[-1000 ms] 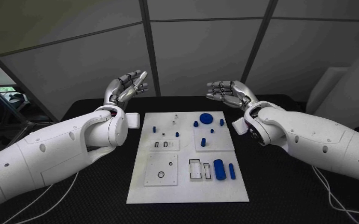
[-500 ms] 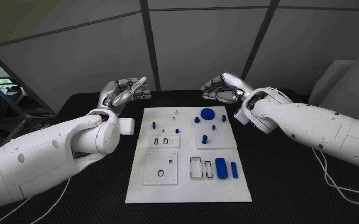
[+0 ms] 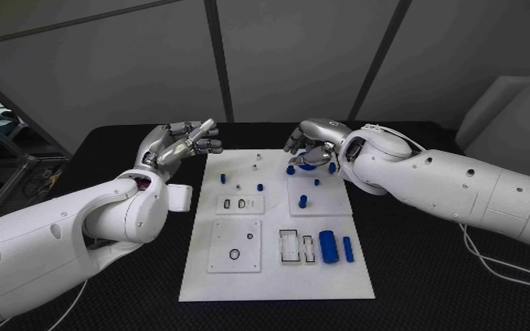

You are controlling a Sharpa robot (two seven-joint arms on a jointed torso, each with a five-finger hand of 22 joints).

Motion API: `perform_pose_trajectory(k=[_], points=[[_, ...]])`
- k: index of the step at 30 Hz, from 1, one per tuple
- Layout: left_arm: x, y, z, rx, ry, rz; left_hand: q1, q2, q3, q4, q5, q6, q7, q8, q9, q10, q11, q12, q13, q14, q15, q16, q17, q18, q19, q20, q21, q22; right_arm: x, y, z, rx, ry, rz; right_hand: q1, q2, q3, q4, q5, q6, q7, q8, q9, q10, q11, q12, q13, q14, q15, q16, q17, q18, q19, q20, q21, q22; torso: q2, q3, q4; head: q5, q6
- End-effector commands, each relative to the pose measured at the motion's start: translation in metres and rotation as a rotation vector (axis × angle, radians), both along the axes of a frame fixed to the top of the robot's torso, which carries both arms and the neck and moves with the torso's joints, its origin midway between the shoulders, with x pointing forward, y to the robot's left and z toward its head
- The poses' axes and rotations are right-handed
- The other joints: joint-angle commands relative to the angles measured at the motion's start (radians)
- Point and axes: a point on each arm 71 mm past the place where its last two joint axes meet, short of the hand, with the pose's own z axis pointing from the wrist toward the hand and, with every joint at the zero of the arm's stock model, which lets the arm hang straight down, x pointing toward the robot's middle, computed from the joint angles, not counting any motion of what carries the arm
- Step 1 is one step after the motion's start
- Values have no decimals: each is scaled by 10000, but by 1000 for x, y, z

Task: Assemble the parts on the task board

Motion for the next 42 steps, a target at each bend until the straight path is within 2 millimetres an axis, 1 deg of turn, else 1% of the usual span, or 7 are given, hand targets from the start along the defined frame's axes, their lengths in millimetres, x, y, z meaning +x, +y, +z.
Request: perform_pose_trajectory(k=[1, 7, 10, 20, 28, 37, 42], points=[[-2, -3, 2, -24, -79, -299, -86, -1, -9, -44, 3, 94, -3, -72, -16, 68, 10, -61, 10, 54, -17, -44, 16, -110, 54, 13, 63, 20, 1, 0, -3, -1644, -254, -415, -22, -88, 61, 167, 60, 7, -43, -30, 0, -105, -16, -50, 19, 448, 4, 678, 479, 98, 6, 11, 434, 286, 183, -43, 78, -54, 12], [-3, -4, 3, -47, -69, -370, -94, 1, -15, -53, 3, 96, -6, -86, -19, 70, 11, -79, 8, 50, -16, -64, 30, -112, 67, 10, 81, 30, -1, 3, -4, -2052, -165, -435, 4, -284, 98, 401, 151, -105, -56, -34, -1, -355, 30, -32, 73, 407, 12, 2556, 2304, 83, -111, 32, 1303, 982, 290, -54, 103, -95, 68], [-4, -5, 3, -59, -72, -405, -101, 1, -19, -58, 3, 95, -4, -96, -21, 69, 12, -92, 6, 48, -16, -77, 39, -113, 73, 9, 90, 35, -2, 4, -4, -2190, -200, -467, 54, -334, 108, 542, 149, -110, -63, -25, 3, -467, 43, -27, 114, 431, 20, 3763, 3552, -62, 157, 62, 2283, 2152, 328, -54, 106, -117, 65], [-4, -3, 3, -51, -65, -406, -115, 0, -30, -71, 3, 87, 3, -124, -25, 56, 18, -127, 0, 44, -12, -106, 61, -117, 80, 7, 110, 46, -2, 5, -4, -2390, -320, -554, 186, -347, 195, 726, 161, -107, -85, -15, 7, -473, 31, 23, 197, 395, 19, 4962, 4806, -202, 401, 74, 3337, 3417, 356, -54, 123, -128, 25], [-5, -2, 3, -37, -19, -412, -173, 27, -54, -77, 3, 59, 36, -192, -32, 14, 45, -211, -9, 34, 6, -174, 114, -127, 65, 11, 138, 64, -1, 6, -5, -2503, -224, -521, 378, -211, 611, 819, 67, 60, -105, 35, 23, -218, -15, 98, 253, 478, -12, 5954, 5882, -356, 769, 52, 4215, 4576, 398, -43, 129, -108, -8], [-4, -2, 3, -28, 21, -416, -216, 96, -51, -75, 4, 39, 64, -250, -34, -25, 69, -283, -14, 25, 24, -235, 163, -134, 36, 20, 157, 77, 0, 9, -7, -2598, -102, -441, 562, -77, 1257, 856, 21, 401, -89, 132, 56, 53, -43, 117, 263, 492, -25, 6589, 6552, -449, 941, 37, 4792, 5312, 438, -42, 143, -71, 7], [-4, -1, 3, -28, 32, -426, -218, 104, -49, -78, 4, 36, 66, -257, -34, -30, 71, -291, -14, 24, 25, -243, 169, -134, 31, 21, 159, 79, 2, 10, -8, -2618, -62, -450, 522, -147, 1451, 889, -36, 439, -82, 111, 48, 130, -52, 99, 258, 474, -21, 6741, 6679, -463, 931, 39, 4941, 5465, 460, -41, 137, -66, -10]])
